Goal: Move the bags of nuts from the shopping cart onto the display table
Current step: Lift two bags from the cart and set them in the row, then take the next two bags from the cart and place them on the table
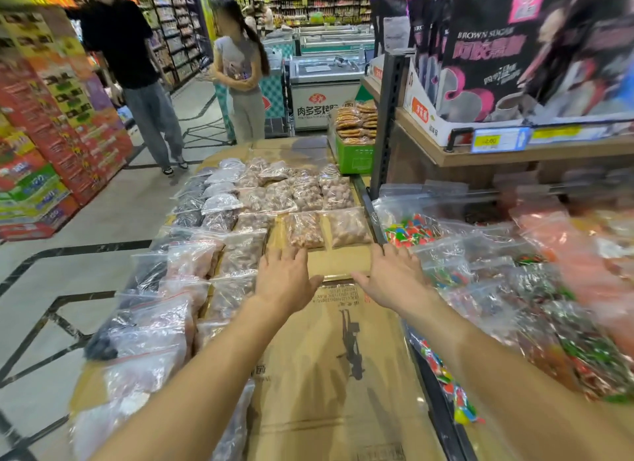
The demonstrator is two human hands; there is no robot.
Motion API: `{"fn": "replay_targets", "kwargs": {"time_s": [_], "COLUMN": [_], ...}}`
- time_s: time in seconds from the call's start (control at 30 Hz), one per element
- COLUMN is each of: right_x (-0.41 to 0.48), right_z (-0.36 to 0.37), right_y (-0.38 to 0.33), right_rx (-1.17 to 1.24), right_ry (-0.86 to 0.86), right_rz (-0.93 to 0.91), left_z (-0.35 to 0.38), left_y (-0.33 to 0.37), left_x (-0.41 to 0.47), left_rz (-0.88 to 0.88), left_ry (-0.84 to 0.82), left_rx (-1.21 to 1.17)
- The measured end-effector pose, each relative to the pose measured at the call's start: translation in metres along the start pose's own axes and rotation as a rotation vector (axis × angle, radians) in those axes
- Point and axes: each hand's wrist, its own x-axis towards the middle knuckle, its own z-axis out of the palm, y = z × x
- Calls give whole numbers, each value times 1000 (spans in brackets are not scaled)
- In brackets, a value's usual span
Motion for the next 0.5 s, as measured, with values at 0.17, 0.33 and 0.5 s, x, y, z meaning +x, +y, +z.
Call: {"fn": "replay_targets", "kwargs": {"time_s": [0.17, 0.33, 0.5], "right_x": [-52, -108, -166], "right_z": [4, 13, 22], "right_y": [-8, -24, -26], "right_rx": [19, 39, 33], "right_ry": [15, -9, -34], "right_rz": [76, 168, 213], "left_z": [1, 8, 15], "left_y": [-1, -5, 0], "left_x": [-44, -89, -124], "left_rz": [78, 166, 238], "left_ry": [1, -12, -38], "left_rx": [-20, -39, -26]}}
